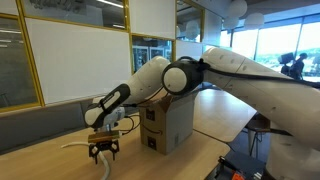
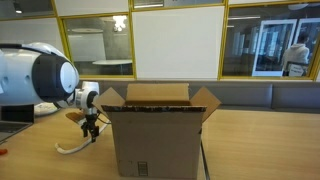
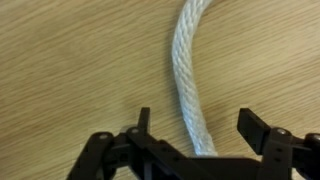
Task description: Pick up the toy, measuring tapes and the white rope from the table and put them in the box.
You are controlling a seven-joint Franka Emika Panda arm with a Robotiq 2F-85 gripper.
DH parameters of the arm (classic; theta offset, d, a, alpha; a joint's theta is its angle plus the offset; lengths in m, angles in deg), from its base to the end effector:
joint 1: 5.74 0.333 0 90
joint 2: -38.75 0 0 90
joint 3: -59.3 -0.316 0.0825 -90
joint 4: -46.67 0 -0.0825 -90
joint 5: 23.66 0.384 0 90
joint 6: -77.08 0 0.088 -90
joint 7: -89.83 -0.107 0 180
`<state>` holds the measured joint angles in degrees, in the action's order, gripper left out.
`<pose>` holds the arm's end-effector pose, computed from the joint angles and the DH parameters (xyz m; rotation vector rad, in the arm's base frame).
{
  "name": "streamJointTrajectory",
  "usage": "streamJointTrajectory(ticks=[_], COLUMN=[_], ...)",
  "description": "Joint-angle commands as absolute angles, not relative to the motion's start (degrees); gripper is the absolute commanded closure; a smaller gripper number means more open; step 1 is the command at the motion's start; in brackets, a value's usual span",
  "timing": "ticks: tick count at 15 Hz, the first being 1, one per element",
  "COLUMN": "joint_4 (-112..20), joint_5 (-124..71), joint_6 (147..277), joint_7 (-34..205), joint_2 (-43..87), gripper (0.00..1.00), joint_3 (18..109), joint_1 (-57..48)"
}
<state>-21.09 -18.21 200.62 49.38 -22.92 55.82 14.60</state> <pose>0.6833 0.2926 0.1159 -3.0206 0.5748 0.2401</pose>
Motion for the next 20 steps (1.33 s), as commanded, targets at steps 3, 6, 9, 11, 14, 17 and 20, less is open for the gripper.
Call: streamJointTrajectory(ticks=[3, 6, 9, 11, 14, 17, 20], joint_4=[-18.0, -18.0, -18.2, -18.4, -19.8, -21.9, -25.0], joint_5=[-16.8, -16.7, -16.8, -16.8, -16.9, -17.8, -19.2], joint_6=[199.8, 199.6, 199.8, 199.8, 200.4, 201.5, 203.7], joint_7=[51.0, 51.1, 51.2, 51.2, 51.3, 50.6, 49.8], joint_2=[-24.6, -24.7, -24.5, -24.2, -22.6, -19.0, -13.6], gripper=[0.58, 0.8, 0.88, 0.88, 0.84, 0.85, 0.86], joint_3=[55.0, 55.0, 55.1, 55.2, 55.3, 56.1, 56.7], joint_1=[13.9, 13.8, 13.8, 13.8, 13.8, 14.5, 15.3])
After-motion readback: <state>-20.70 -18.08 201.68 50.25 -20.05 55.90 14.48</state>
